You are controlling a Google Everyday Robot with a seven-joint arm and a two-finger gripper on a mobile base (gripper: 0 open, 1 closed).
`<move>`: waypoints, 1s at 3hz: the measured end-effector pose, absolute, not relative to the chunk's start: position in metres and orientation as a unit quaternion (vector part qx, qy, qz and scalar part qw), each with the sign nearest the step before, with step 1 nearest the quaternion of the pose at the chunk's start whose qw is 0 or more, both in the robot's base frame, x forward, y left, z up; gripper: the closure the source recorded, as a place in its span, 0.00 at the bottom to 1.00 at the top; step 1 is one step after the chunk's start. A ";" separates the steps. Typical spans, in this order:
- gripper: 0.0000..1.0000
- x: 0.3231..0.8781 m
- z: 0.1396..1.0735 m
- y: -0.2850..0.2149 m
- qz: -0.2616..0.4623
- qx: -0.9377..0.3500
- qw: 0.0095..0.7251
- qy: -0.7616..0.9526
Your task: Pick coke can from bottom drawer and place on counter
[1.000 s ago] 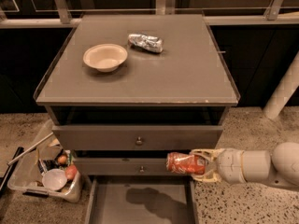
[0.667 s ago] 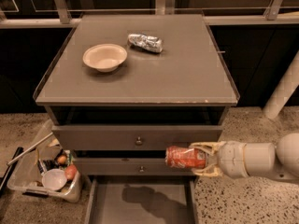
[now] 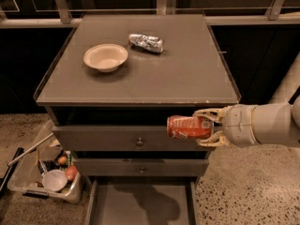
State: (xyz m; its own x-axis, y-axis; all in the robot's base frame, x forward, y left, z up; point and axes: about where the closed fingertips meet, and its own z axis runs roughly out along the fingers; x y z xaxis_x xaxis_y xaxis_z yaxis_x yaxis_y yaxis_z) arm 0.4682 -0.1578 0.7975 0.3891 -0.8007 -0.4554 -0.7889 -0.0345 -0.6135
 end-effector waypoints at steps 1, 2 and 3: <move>1.00 0.468 0.798 -0.158 -0.007 -0.719 0.421 0.553; 1.00 0.475 0.812 -0.155 -0.024 -0.718 0.429 0.548; 1.00 0.486 0.847 -0.148 -0.045 -0.728 0.436 0.528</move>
Offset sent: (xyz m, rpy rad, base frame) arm 0.0154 0.0034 0.0357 -0.0132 -0.0877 -0.0298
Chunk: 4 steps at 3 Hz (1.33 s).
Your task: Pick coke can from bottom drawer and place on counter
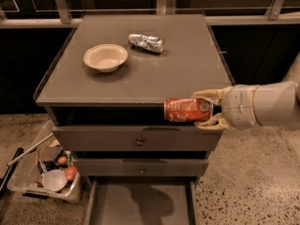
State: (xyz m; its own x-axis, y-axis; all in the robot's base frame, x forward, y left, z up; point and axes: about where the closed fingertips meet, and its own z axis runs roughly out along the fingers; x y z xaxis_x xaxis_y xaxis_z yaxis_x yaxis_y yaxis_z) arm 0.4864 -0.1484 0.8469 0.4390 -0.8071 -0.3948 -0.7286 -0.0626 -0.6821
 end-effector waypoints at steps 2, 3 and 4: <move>1.00 0.540 0.892 -0.136 -0.014 -0.732 0.471 0.492; 1.00 0.583 0.899 -0.133 0.024 -0.717 0.486 0.499; 1.00 0.614 0.902 -0.124 0.053 -0.679 0.504 0.531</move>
Offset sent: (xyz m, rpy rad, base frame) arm 0.1037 0.0157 0.0682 0.1672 -0.0117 0.1279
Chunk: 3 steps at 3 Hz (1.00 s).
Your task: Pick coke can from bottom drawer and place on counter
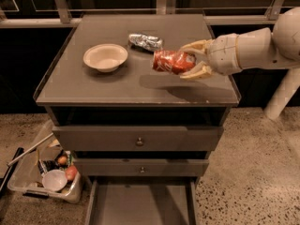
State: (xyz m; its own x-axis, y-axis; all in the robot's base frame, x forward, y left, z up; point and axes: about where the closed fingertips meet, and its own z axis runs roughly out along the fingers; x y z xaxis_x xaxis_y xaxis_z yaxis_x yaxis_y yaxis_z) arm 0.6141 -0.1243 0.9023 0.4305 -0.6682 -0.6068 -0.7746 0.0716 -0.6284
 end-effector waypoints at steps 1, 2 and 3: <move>1.00 0.638 0.897 -0.115 0.068 -0.645 0.515 0.561; 1.00 0.651 0.886 -0.119 0.069 -0.611 0.515 0.597; 1.00 0.658 0.880 -0.135 0.056 -0.580 0.511 0.632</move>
Offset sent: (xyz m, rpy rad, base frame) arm 0.0512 -0.0055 -0.0280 0.1359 0.1315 -0.2600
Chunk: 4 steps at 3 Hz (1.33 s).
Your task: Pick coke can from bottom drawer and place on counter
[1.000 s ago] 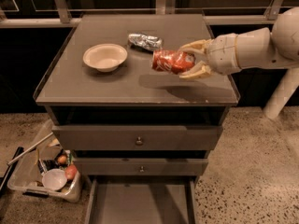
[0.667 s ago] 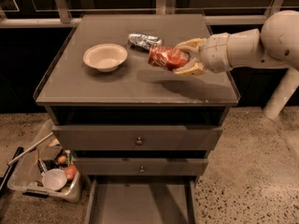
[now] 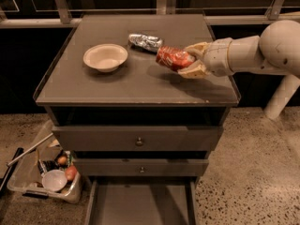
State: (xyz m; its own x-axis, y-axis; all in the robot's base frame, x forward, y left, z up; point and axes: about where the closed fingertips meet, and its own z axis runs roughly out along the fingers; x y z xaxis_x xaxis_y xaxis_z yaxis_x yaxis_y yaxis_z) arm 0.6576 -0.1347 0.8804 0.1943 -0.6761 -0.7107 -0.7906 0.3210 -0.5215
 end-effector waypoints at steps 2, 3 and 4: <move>1.00 0.664 0.865 -0.160 0.041 -0.553 0.476 0.683; 0.81 0.664 0.865 -0.161 0.042 -0.552 0.475 0.683; 0.57 0.664 0.865 -0.161 0.042 -0.552 0.475 0.683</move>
Offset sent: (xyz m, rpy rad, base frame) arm 0.0070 -0.0378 -0.0232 -0.0685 0.1277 -0.1403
